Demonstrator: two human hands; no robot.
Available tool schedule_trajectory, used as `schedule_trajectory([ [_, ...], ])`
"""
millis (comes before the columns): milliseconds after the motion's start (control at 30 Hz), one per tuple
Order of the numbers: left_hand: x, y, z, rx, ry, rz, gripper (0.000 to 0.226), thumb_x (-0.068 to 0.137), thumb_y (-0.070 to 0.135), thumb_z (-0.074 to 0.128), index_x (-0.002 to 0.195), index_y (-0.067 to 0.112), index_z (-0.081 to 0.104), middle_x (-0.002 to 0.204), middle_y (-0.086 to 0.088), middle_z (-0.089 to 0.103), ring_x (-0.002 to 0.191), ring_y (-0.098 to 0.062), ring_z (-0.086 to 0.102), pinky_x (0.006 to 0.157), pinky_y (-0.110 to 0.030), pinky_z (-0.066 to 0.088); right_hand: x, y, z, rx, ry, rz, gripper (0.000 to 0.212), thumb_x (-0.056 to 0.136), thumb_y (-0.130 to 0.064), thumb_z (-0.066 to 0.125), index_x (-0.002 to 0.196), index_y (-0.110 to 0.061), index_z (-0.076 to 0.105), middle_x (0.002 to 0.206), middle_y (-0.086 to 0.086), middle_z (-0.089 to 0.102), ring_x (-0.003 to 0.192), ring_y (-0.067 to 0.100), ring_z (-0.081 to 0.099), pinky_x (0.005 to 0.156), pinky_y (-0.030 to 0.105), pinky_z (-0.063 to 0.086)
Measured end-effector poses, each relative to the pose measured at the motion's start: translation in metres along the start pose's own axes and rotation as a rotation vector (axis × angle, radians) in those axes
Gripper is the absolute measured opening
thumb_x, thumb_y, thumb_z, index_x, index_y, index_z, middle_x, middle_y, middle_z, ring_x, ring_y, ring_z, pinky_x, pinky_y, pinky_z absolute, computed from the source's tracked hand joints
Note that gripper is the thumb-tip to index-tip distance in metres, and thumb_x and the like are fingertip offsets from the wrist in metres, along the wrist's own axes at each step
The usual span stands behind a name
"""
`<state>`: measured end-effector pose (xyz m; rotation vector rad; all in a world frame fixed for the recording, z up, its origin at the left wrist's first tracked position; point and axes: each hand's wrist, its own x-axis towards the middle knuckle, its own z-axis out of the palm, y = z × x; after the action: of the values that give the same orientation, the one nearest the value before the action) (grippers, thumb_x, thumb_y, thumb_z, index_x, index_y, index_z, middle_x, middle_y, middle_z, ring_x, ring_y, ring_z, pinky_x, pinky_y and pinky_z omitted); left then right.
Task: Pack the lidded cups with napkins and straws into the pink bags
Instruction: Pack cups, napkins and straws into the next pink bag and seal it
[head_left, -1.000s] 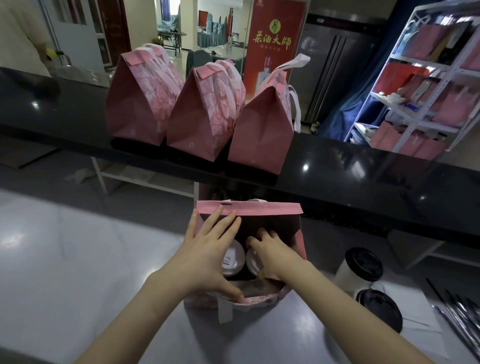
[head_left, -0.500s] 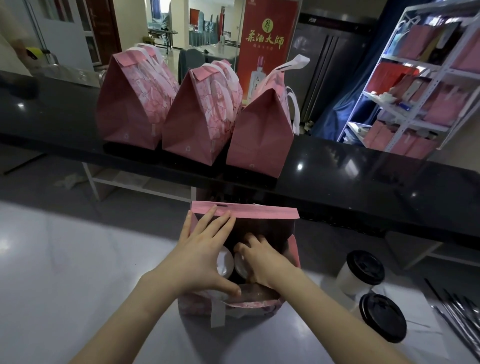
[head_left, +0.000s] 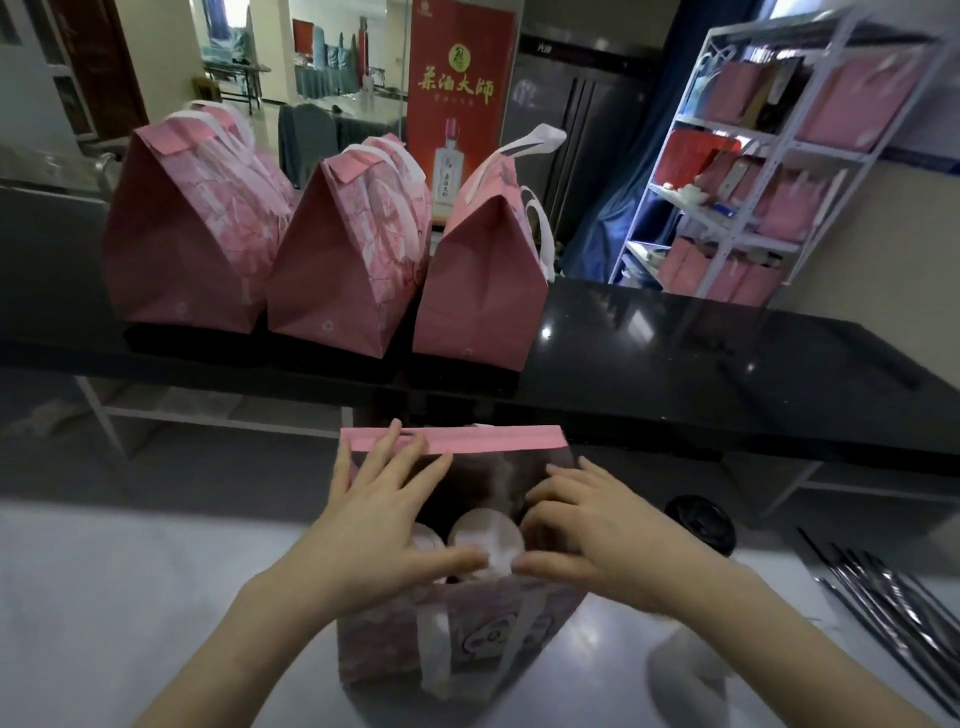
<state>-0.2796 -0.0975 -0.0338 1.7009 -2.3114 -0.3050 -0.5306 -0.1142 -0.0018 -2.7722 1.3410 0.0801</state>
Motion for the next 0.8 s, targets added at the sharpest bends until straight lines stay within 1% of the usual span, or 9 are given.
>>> schedule_trajectory([
  [67,-0.001,0.003,0.001,0.019,-0.059,0.054,0.122,0.048,0.104,0.018,0.151,0.043,-0.005,0.157,0.005,-0.026,0.132,-0.008,-0.045,0.111,-0.049,-0.026,-0.015,0.012,-0.001,-0.068,-0.033,0.012,0.069,0.075,-0.086,0.033,0.123,-0.04,0.055,0.15,-0.017,0.03,0.147,0.013,0.004,0.12,0.043,-0.004],
  [133,0.001,0.007,0.003,0.062,-0.101,0.096,0.123,0.051,0.101,0.03,0.15,0.041,-0.009,0.152,0.001,-0.035,0.131,-0.012,-0.047,0.112,-0.049,-0.025,-0.022,0.019,0.004,-0.14,-0.025,0.034,0.046,0.084,-0.066,0.05,0.121,-0.04,0.057,0.157,-0.013,0.019,0.148,0.016,-0.004,0.119,0.045,-0.009],
  [167,0.003,0.009,0.004,0.082,-0.105,0.098,0.119,0.056,0.097,0.035,0.15,0.04,-0.011,0.152,-0.001,-0.035,0.133,-0.015,-0.046,0.112,-0.049,-0.024,-0.021,0.02,0.008,-0.16,0.006,0.051,0.037,0.089,-0.054,0.053,0.121,-0.039,0.058,0.158,-0.011,0.018,0.148,0.016,-0.001,0.119,0.042,-0.01],
  [233,0.007,0.014,0.005,0.098,-0.069,0.059,0.105,0.071,0.086,0.039,0.151,0.038,-0.01,0.155,-0.001,-0.029,0.138,-0.018,-0.038,0.114,-0.048,-0.021,-0.017,0.017,0.015,-0.176,0.122,0.094,0.033,0.093,-0.041,0.055,0.125,-0.033,0.06,0.158,-0.007,0.024,0.147,0.016,0.013,0.118,0.034,-0.005],
  [333,0.011,0.022,0.006,0.09,0.011,0.017,0.088,0.083,0.075,0.039,0.152,0.039,-0.002,0.161,0.005,-0.013,0.146,-0.016,-0.021,0.118,-0.047,-0.013,-0.012,0.015,0.021,-0.153,0.306,0.152,0.026,0.086,-0.026,0.069,0.112,-0.021,0.071,0.146,0.003,0.046,0.134,0.021,0.044,0.115,0.038,0.024],
  [433,0.014,0.034,0.006,0.084,0.028,0.059,0.084,0.084,0.068,0.047,0.151,0.041,0.005,0.161,0.013,0.001,0.148,-0.014,-0.011,0.12,-0.046,-0.006,-0.018,0.02,0.022,-0.066,0.406,0.153,0.023,0.079,-0.02,0.075,0.102,-0.015,0.072,0.139,0.008,0.053,0.124,0.025,0.055,0.104,0.042,0.044],
  [600,0.023,0.08,0.013,-0.038,0.026,0.167,0.076,0.08,0.058,0.062,0.145,0.044,0.026,0.153,0.023,0.022,0.147,-0.007,0.002,0.121,-0.041,0.003,-0.054,0.049,0.025,0.087,0.497,0.171,0.031,0.087,-0.031,0.068,0.113,-0.015,0.067,0.135,0.006,0.055,0.118,0.023,0.057,0.098,0.036,0.047],
  [700,0.037,0.127,0.026,-0.117,0.072,0.25,0.056,0.081,0.052,0.066,0.132,0.043,0.048,0.138,0.025,0.042,0.144,-0.004,0.017,0.12,-0.039,0.01,-0.088,0.082,0.031,0.098,0.566,0.198,0.025,0.086,-0.029,0.068,0.107,-0.014,0.069,0.127,0.005,0.061,0.113,0.021,0.059,0.096,0.033,0.048],
  [800,0.057,0.182,0.05,-0.21,0.14,0.316,0.033,0.08,0.039,0.074,0.113,0.036,0.066,0.117,0.023,0.059,0.133,-0.005,0.038,0.112,-0.037,0.029,-0.127,0.127,0.04,0.103,0.614,0.243,0.018,0.086,-0.025,0.069,0.099,-0.013,0.071,0.115,0.002,0.066,0.106,0.019,0.062,0.091,0.033,0.049],
])
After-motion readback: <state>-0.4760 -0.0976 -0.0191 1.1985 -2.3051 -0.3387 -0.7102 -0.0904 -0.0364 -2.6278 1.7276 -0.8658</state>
